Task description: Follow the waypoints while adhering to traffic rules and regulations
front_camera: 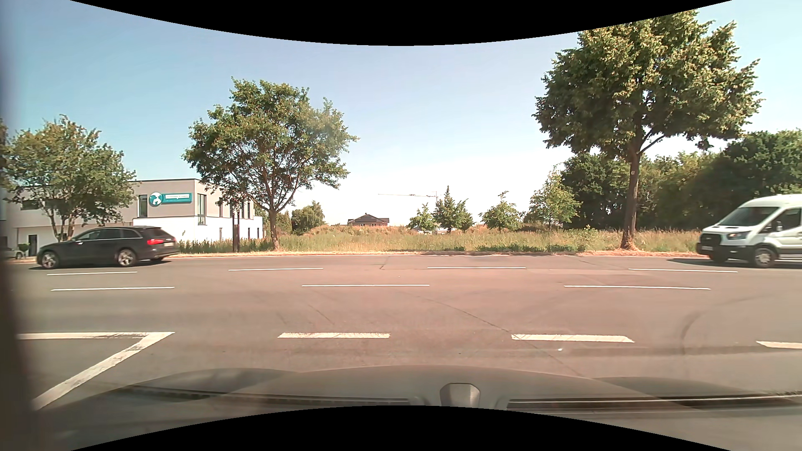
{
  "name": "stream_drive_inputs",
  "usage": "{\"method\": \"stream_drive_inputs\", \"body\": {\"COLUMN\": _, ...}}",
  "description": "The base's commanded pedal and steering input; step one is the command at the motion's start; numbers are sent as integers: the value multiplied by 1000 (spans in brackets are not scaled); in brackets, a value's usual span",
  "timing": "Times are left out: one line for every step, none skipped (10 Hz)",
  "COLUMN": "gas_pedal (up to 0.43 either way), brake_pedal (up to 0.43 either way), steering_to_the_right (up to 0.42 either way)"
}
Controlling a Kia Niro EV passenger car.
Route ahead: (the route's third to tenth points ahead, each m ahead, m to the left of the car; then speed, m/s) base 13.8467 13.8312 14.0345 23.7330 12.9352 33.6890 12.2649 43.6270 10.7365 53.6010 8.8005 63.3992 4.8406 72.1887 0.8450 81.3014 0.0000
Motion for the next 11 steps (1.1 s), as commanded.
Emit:
{"method": "stream_drive_inputs", "body": {"gas_pedal": 0, "brake_pedal": 299, "steering_to_the_right": 16}}
{"method": "stream_drive_inputs", "body": {"gas_pedal": 0, "brake_pedal": 299, "steering_to_the_right": 16}}
{"method": "stream_drive_inputs", "body": {"gas_pedal": 0, "brake_pedal": 317, "steering_to_the_right": 16}}
{"method": "stream_drive_inputs", "body": {"gas_pedal": 0, "brake_pedal": 293, "steering_to_the_right": 16}}
{"method": "stream_drive_inputs", "body": {"gas_pedal": 0, "brake_pedal": 293, "steering_to_the_right": 16}}
{"method": "stream_drive_inputs", "body": {"gas_pedal": 0, "brake_pedal": 293, "steering_to_the_right": 16}}
{"method": "stream_drive_inputs", "body": {"gas_pedal": 0, "brake_pedal": 311, "steering_to_the_right": 16}}
{"method": "stream_drive_inputs", "body": {"gas_pedal": 0, "brake_pedal": 299, "steering_to_the_right": 16}}
{"method": "stream_drive_inputs", "body": {"gas_pedal": 0, "brake_pedal": 299, "steering_to_the_right": 16}}
{"method": "stream_drive_inputs", "body": {"gas_pedal": 0, "brake_pedal": 311, "steering_to_the_right": 16}}
{"method": "stream_drive_inputs", "body": {"gas_pedal": 0, "brake_pedal": 293, "steering_to_the_right": 16}}
